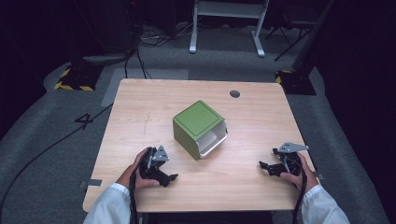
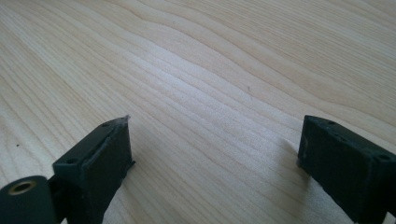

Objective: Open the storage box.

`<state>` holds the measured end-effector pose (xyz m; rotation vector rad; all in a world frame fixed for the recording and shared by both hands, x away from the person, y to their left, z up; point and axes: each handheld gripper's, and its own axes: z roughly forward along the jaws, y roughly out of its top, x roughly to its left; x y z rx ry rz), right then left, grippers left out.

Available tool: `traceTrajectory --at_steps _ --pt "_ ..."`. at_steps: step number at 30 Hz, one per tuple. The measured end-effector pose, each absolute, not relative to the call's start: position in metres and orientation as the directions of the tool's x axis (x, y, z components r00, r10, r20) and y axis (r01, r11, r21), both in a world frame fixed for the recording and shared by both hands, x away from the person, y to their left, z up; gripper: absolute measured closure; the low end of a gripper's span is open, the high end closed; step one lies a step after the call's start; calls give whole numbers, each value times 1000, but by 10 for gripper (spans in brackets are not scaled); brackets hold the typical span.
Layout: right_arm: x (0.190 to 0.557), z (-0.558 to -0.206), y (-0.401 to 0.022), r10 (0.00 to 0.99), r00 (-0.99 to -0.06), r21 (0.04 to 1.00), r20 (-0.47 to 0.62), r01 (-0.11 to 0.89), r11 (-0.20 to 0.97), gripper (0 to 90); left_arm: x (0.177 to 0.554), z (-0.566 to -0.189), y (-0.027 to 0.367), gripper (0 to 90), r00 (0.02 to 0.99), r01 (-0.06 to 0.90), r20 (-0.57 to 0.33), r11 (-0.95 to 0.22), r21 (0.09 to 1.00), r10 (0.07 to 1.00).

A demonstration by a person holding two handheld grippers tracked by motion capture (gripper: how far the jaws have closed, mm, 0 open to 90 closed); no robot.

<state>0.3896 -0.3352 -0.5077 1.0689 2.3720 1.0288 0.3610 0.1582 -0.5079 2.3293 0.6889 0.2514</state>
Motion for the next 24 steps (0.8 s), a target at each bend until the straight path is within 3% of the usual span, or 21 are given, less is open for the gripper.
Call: traceTrajectory --at_steps 10,12,13,17,24 --pt "393 -508 -332 712 -702 733 -16 476 486 96 361 -508 158 5 841 409 -8 -624 666 541" --pt "395 -506 -326 695 -719 740 -5 466 486 184 361 -508 158 5 841 409 -8 -625 665 541" --pt "395 -506 -326 695 -719 740 -5 466 486 184 361 -508 158 5 841 409 -8 -625 665 541" --pt "400 -497 -295 633 -774 740 7 430 517 186 361 -508 158 5 841 409 -8 -625 665 541" --pt "398 -465 -221 463 -882 776 -89 230 587 188 361 -508 158 5 841 409 -8 -625 665 542"
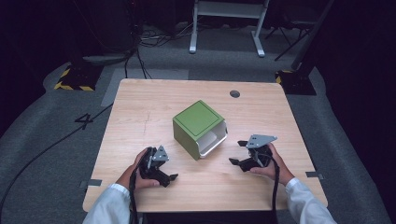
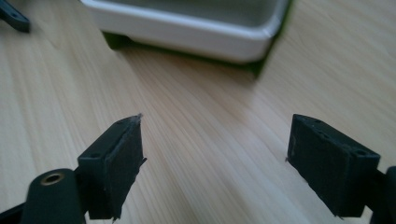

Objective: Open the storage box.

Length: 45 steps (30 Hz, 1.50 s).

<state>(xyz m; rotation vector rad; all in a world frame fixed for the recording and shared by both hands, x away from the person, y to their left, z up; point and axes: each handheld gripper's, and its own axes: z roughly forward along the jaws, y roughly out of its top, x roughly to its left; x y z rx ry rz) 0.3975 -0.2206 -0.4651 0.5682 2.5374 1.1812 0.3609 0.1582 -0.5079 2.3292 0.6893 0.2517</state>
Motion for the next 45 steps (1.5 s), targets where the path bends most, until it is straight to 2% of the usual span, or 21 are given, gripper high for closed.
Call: traceTrajectory --at_steps 9,19,31,45 --pt "391 -451 -185 389 -913 803 -122 139 579 196 361 -508 158 5 841 408 -7 -625 665 541" --pt "392 -450 -162 332 -934 792 -135 99 603 194 361 -508 158 5 841 408 -7 -625 665 542" --pt "400 -458 -147 312 -944 786 -108 111 608 192 361 -508 158 5 841 408 -7 -625 665 542" --pt "411 -473 -145 287 -956 723 -53 162 671 208 361 -508 158 5 840 409 -6 -625 665 543"
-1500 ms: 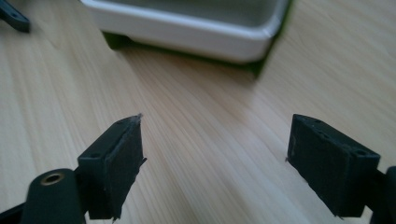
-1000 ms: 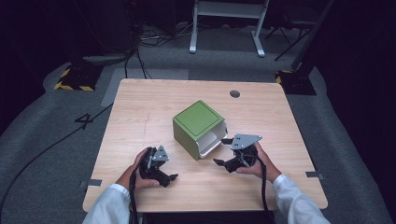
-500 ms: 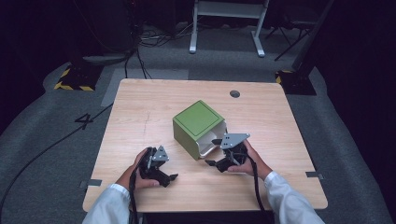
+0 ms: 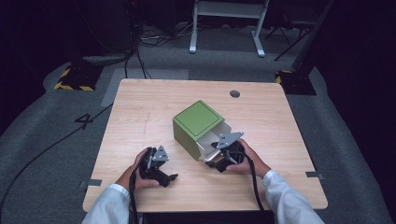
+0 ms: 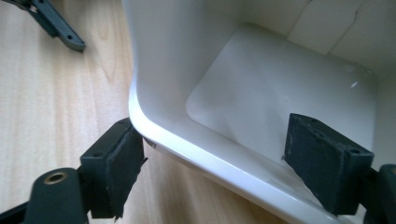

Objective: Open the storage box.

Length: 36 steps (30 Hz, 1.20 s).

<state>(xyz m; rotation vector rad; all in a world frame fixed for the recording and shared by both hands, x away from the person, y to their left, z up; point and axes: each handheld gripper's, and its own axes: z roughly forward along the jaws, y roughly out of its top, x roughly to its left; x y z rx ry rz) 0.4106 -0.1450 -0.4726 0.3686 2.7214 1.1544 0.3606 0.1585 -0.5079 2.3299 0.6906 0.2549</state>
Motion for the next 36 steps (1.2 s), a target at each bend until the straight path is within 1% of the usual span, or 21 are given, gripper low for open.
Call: traceTrajectory --at_steps 5,15,24,36 --pt "408 -476 -148 283 -959 723 -29 175 668 215 361 -508 158 5 840 409 -6 -625 665 543" --pt "401 -480 -159 270 -963 713 -22 174 680 210 360 -508 158 5 838 411 -6 -624 664 545" --pt "391 -482 -172 267 -963 713 -27 168 680 200 360 -508 158 5 838 412 -7 -624 664 546" --pt "384 -485 -177 258 -966 711 -30 161 684 199 360 -508 159 5 837 413 -6 -623 664 547"
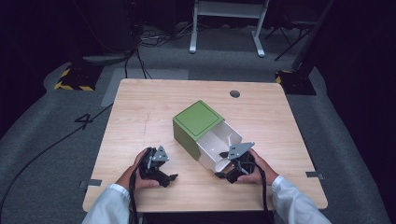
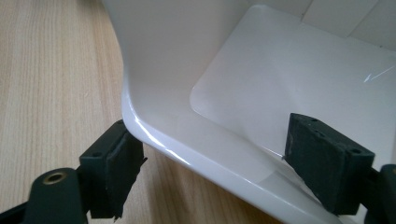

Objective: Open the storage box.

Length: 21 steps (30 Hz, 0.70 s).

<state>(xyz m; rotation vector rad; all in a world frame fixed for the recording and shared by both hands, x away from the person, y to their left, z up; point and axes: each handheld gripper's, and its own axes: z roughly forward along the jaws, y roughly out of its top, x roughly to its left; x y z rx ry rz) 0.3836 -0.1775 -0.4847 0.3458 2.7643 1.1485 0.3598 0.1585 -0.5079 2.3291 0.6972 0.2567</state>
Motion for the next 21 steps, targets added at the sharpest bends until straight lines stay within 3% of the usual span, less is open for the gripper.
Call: traceTrajectory --at_steps 21 --pt "371 -489 -189 243 -969 707 -45 141 693 178 360 -508 159 5 836 414 -7 -623 664 549"
